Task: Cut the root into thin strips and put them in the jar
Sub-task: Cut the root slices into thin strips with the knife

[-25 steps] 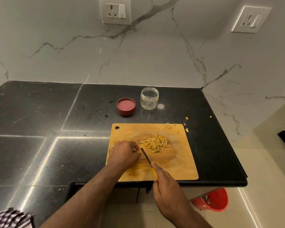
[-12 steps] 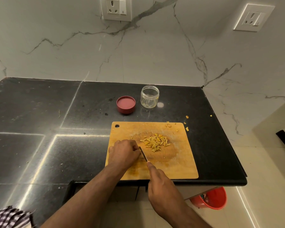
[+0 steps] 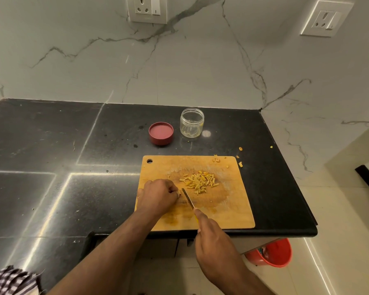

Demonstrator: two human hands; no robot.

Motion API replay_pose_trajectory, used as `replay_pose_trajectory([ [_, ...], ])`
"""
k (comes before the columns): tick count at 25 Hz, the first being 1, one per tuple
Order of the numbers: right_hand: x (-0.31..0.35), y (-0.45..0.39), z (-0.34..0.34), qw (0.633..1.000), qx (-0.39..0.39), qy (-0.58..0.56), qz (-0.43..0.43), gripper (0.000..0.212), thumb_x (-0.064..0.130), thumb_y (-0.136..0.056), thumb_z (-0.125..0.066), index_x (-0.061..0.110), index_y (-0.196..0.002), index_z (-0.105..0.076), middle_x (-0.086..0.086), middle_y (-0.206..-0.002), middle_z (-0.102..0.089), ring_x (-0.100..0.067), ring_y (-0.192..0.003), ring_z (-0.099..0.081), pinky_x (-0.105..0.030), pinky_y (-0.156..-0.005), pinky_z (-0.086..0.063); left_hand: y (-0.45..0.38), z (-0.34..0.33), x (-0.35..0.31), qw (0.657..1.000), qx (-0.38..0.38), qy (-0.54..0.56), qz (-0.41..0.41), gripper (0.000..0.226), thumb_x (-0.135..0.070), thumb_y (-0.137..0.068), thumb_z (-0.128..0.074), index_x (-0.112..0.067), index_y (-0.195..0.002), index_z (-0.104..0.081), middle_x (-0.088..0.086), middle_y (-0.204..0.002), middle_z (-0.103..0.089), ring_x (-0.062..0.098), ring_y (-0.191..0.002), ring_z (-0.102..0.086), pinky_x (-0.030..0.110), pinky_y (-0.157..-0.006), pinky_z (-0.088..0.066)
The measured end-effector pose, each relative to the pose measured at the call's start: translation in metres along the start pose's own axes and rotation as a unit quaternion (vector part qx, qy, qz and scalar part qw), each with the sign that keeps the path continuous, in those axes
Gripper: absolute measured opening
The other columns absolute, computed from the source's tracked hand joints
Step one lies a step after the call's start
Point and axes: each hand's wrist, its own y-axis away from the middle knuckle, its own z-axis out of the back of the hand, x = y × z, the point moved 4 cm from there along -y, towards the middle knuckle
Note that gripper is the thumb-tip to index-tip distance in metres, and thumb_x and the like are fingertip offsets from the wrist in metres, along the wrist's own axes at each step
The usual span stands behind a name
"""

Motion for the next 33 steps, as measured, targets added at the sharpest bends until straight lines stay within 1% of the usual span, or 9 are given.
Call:
replay_pose_trajectory([
  [2,0.003,-0.004,-0.002,1.000,0.005,0.001,0.004,0.054,0.028,-0.105,-0.031,0.033,-0.154,-0.011,0.008,-0.138,-0.043,-0.010,-0.109,-0.050,-0.024,-0.087,-0.043,0.000,-0.001,0.001,1.000,0.002,0.001,0.003,0.017,-0.041,-0.091,-0.063,-0.037,-0.102,-0.075,-0.021,-0.103,-0.070,0.015,-0.108,-0.057,0.045,-0.093,-0.048],
  [4,0.004,-0.008,-0.005,1.000,0.008,0.006,0.006,0.054,0.027,-0.104,-0.031,0.032,-0.154,-0.012,0.007,-0.139,-0.042,-0.010,-0.112,-0.049,-0.024,-0.090,-0.043,0.000,-0.001,0.001,1.000,-0.004,0.009,0.008,0.015,-0.040,-0.090,-0.064,-0.037,-0.099,-0.075,-0.021,-0.100,-0.070,0.015,-0.107,-0.057,0.046,-0.093,-0.049],
  [11,0.006,-0.013,-0.010,1.000,0.022,0.018,0.006,0.053,0.024,-0.104,-0.030,0.029,-0.154,-0.014,0.002,-0.136,-0.045,-0.013,-0.110,-0.051,-0.026,-0.087,-0.043,0.000,-0.001,0.000,1.000,-0.021,0.004,0.008,0.009,-0.041,-0.089,-0.065,-0.037,-0.088,-0.073,-0.020,-0.091,-0.068,0.014,-0.103,-0.057,0.046,-0.092,-0.048],
  [16,-0.001,0.007,-0.008,1.000,0.024,0.003,-0.011,0.054,0.026,-0.104,-0.032,0.034,-0.154,-0.012,0.007,-0.140,-0.042,-0.009,-0.111,-0.052,-0.025,-0.092,-0.045,0.000,-0.002,0.000,1.000,-0.029,0.001,0.006,0.009,-0.043,-0.091,-0.067,-0.037,-0.093,-0.073,-0.019,-0.095,-0.068,0.014,-0.105,-0.053,0.043,-0.091,-0.043],
  [20,0.001,0.006,-0.002,1.000,-0.005,-0.007,-0.014,0.054,0.026,-0.104,-0.032,0.034,-0.154,-0.013,0.009,-0.137,-0.044,-0.008,-0.105,-0.053,-0.022,-0.086,-0.046,0.001,-0.002,0.003,1.000,-0.020,-0.001,0.004,0.010,-0.042,-0.091,-0.065,-0.037,-0.093,-0.072,-0.019,-0.096,-0.069,0.014,-0.104,-0.056,0.046,-0.093,-0.046],
  [24,0.004,-0.003,-0.005,1.000,-0.004,0.004,-0.008,0.054,0.027,-0.104,-0.033,0.034,-0.154,-0.013,0.008,-0.139,-0.044,-0.009,-0.109,-0.052,-0.024,-0.088,-0.047,0.001,-0.001,0.003,1.000,-0.011,-0.012,0.001,0.015,-0.040,-0.092,-0.061,-0.037,-0.098,-0.074,-0.020,-0.100,-0.070,0.013,-0.106,-0.056,0.046,-0.093,-0.047],
  [26,0.005,-0.007,-0.006,1.000,0.003,0.008,-0.003,0.054,0.027,-0.104,-0.032,0.033,-0.154,-0.012,0.007,-0.138,-0.044,-0.009,-0.109,-0.051,-0.026,-0.090,-0.047,0.003,0.000,0.001,1.000,-0.013,-0.010,0.004,0.014,-0.039,-0.091,-0.060,-0.038,-0.095,-0.074,-0.019,-0.097,-0.070,0.014,-0.104,-0.057,0.046,-0.092,-0.047],
  [28,0.009,-0.011,-0.008,1.000,0.008,0.007,0.000,0.054,0.025,-0.104,-0.031,0.032,-0.154,-0.013,0.005,-0.136,-0.045,-0.010,-0.108,-0.050,-0.026,-0.088,-0.046,0.004,0.001,0.002,1.000,-0.014,-0.008,0.013,0.012,-0.037,-0.088,-0.060,-0.037,-0.088,-0.072,-0.019,-0.091,-0.069,0.015,-0.100,-0.058,0.047,-0.092,-0.048],
  [33,0.011,-0.015,-0.013,0.999,0.016,0.035,-0.002,0.054,0.022,-0.103,-0.030,0.030,-0.154,-0.012,0.001,-0.133,-0.046,-0.015,-0.105,-0.053,-0.030,-0.085,-0.048,0.002,0.002,0.000,1.000,-0.020,-0.013,0.011,0.011,-0.038,-0.088,-0.061,-0.035,-0.081,-0.069,-0.018,-0.085,-0.067,0.014,-0.096,-0.059,0.046,-0.091,-0.049],
])
